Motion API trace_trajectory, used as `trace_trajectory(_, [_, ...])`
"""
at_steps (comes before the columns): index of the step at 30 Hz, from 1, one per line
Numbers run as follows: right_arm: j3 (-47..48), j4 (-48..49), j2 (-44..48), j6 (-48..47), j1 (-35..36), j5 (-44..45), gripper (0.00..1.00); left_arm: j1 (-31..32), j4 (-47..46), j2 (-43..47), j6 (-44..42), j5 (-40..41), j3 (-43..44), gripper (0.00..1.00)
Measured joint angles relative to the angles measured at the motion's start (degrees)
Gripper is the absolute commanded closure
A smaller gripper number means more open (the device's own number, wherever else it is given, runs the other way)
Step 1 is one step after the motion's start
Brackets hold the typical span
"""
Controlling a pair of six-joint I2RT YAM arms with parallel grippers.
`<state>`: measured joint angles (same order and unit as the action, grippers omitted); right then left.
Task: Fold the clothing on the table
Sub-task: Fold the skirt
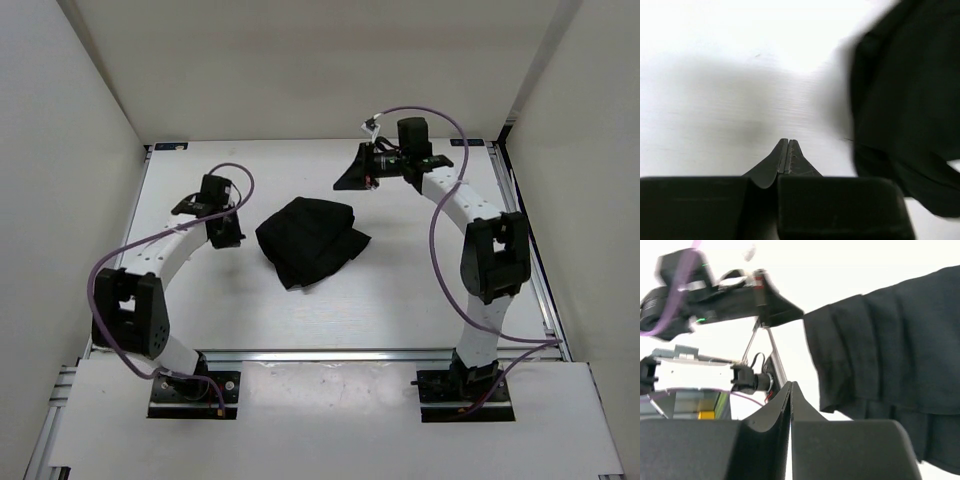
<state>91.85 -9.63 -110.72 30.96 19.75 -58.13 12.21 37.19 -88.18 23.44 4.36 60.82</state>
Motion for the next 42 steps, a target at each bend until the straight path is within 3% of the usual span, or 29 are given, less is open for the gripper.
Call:
trace_trajectory(4, [2.54,0.59,-4.66,0.09,-1.36,0.22,1.0,0.42,0.7,2.84,0.09,-6.56,4.31,1.0])
trace_trajectory(9, [7.87,-1.68,-15.43,0.04,1.01,0.55,0.99,4.13,-5.07,2.16,2.56,-19.12,5.73,1.0])
trace_trajectory(17, [5.77,-4.96,-15.61,-1.51,2.38,1.79,1.0,7.21,-25.07,-10.47,12.63,-35.52,2.08,1.0])
trace_trajectory(23, [1.05,-5.53,-11.98,-2.1,0.17,3.39,1.0,8.13,-23.71,-14.08,11.67,-34.75,0.37,1.0])
trace_trajectory(34, [0.33,-8.13,-7.5,-4.57,-2.75,5.7,1.0,4.39,-17.42,2.8,6.67,-27.82,-18.78,1.0])
trace_trajectory(38, [1.84,-11.82,-7.48,-5.88,-2.69,6.45,0.91,3.76,-15.17,3.02,6.34,-26.03,-19.93,1.0])
trace_trajectory(42, [5.81,-16.26,-7.3,-8.24,-2.14,8.41,0.72,1.31,-11.96,5.31,5.7,-25.09,-17.09,1.0])
